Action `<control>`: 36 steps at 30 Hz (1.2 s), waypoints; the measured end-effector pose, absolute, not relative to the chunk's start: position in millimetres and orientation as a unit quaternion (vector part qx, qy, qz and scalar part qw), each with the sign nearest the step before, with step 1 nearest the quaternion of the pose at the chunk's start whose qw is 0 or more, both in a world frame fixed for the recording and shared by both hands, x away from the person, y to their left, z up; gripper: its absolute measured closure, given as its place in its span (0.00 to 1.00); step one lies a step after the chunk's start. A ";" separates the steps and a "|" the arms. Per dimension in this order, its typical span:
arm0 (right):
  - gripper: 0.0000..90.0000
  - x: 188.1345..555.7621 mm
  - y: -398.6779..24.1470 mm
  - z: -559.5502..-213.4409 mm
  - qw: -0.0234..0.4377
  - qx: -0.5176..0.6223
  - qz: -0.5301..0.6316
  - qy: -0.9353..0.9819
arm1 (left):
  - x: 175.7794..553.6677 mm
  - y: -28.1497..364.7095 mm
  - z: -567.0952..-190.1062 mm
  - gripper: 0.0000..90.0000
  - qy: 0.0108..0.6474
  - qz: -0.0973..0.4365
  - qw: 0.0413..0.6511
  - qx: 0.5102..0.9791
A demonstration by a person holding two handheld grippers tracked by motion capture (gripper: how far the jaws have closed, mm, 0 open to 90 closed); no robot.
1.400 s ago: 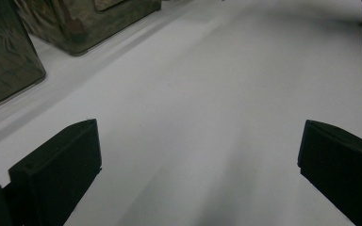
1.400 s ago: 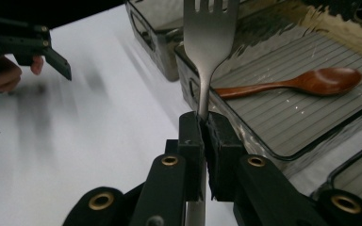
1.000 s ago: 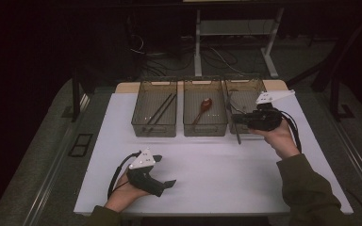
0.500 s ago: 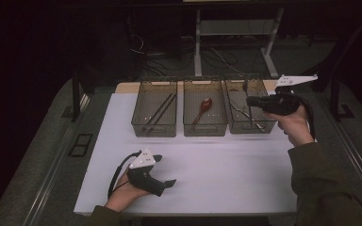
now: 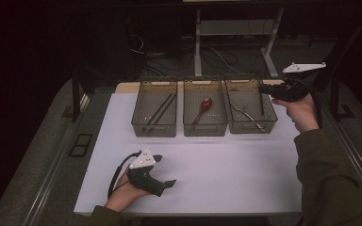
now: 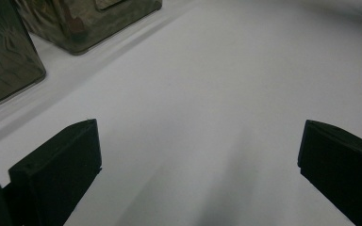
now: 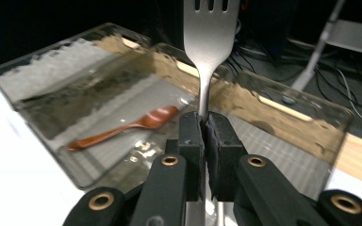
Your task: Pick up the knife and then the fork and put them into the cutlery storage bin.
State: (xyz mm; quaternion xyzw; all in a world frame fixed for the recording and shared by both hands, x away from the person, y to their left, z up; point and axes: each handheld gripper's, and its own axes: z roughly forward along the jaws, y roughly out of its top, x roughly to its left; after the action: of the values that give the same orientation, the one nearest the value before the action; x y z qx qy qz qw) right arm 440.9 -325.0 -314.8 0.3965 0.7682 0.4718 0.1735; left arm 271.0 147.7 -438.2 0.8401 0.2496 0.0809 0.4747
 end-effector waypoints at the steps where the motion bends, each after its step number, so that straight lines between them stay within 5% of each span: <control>1: 0.94 442.7 -326.7 -316.9 0.174 0.402 0.467 0.768 | 271.0 147.9 -438.1 0.00 0.250 0.081 0.475 0.840; 36: 0.93 466.6 -335.4 -381.9 0.146 0.459 0.348 0.804 | 270.9 146.9 -438.8 0.00 0.249 0.078 0.475 0.841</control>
State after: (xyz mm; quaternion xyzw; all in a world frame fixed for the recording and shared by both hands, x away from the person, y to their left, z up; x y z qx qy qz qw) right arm 466.6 -335.4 -381.9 0.4592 0.8041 0.3480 0.1463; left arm 270.9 146.9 -438.8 0.8406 0.2487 0.0779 0.4748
